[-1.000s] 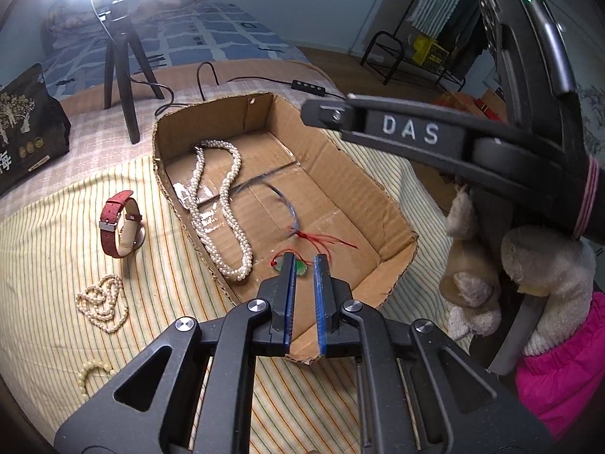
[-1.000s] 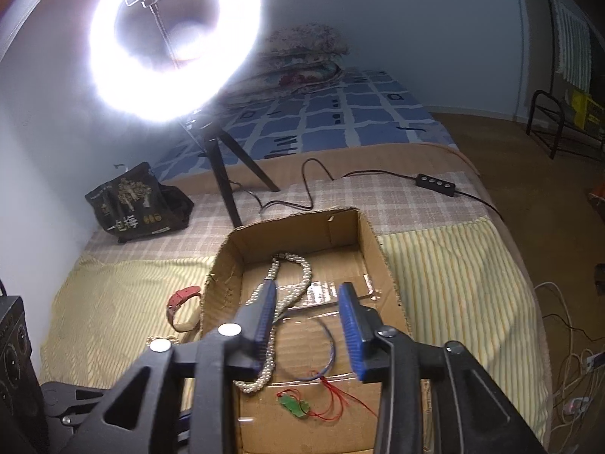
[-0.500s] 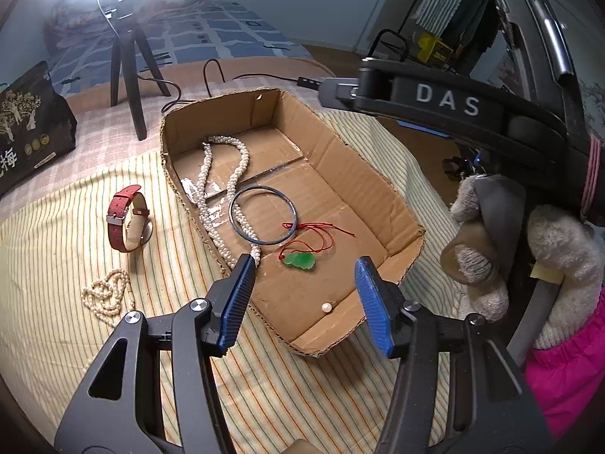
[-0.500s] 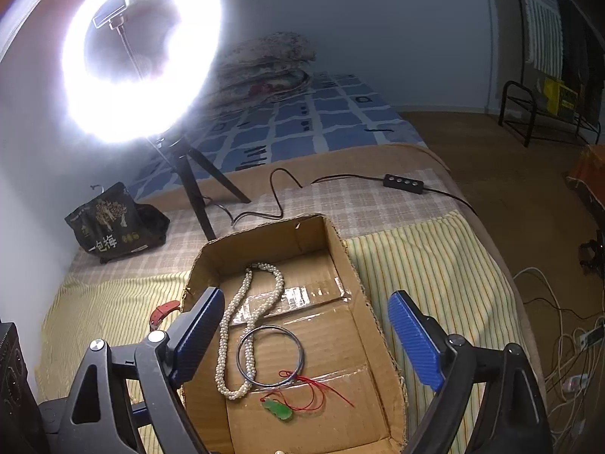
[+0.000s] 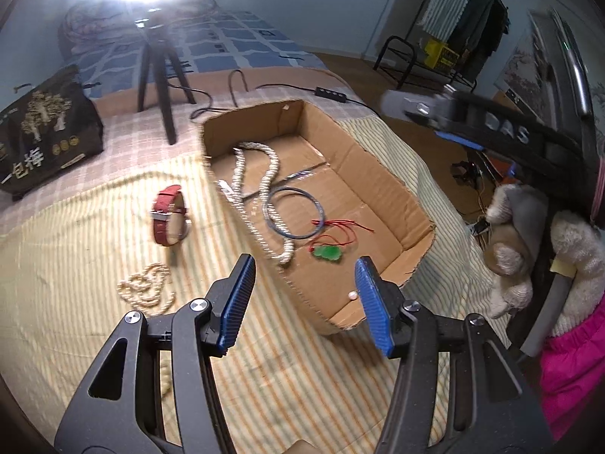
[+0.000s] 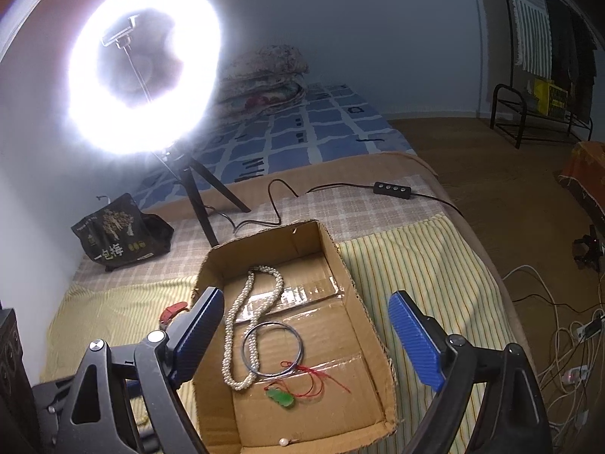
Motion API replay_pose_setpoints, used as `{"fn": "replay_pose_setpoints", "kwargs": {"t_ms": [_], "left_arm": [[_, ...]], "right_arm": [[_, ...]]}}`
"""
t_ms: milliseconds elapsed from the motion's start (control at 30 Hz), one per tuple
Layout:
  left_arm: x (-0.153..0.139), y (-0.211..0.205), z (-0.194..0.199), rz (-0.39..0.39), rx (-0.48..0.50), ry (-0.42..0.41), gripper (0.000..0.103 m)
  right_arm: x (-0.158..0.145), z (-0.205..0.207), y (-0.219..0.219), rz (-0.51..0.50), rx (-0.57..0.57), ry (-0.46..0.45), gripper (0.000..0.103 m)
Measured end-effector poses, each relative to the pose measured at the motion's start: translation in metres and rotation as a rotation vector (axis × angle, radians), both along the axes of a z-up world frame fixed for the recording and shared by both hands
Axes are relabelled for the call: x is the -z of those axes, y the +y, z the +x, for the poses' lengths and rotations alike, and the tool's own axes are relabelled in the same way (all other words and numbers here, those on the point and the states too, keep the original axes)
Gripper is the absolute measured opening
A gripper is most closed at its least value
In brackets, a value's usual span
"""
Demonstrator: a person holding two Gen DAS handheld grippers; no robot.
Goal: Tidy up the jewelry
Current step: 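Withdraw both tools from the box back toward the beaded bracelet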
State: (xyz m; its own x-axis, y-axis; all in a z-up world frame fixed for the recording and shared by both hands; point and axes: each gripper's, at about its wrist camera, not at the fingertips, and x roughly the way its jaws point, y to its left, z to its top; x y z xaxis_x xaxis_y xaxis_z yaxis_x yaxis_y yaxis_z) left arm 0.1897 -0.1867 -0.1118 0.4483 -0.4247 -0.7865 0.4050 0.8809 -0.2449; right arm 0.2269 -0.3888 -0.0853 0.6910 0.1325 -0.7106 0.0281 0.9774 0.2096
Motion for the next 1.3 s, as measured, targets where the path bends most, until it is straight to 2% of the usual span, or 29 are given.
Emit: {"fn": "replay_pose_setpoints", "kwargs": {"t_ms": [367,700,1033,1300], "left_arm": [[-0.019,0.066,0.002,-0.018,-0.101,-0.022,0.056],[-0.023,0.126,-0.007,0.021,-0.173,-0.024,0.056],[-0.007,0.176,-0.015,0.037,-0.228,0.032,0.056],[0.012,0.183,-0.018,0.039,-0.211,0.092,0.056]], "right_arm": [[-0.018,-0.029,0.016,0.012,-0.043,-0.033,0.09],[-0.025,-0.047,0.059,0.021,-0.149,-0.04,0.09],[-0.013,-0.049,0.106,0.042,-0.242,-0.002,0.086],[0.006,-0.037,0.143,0.061,-0.292,0.069,0.075]]}}
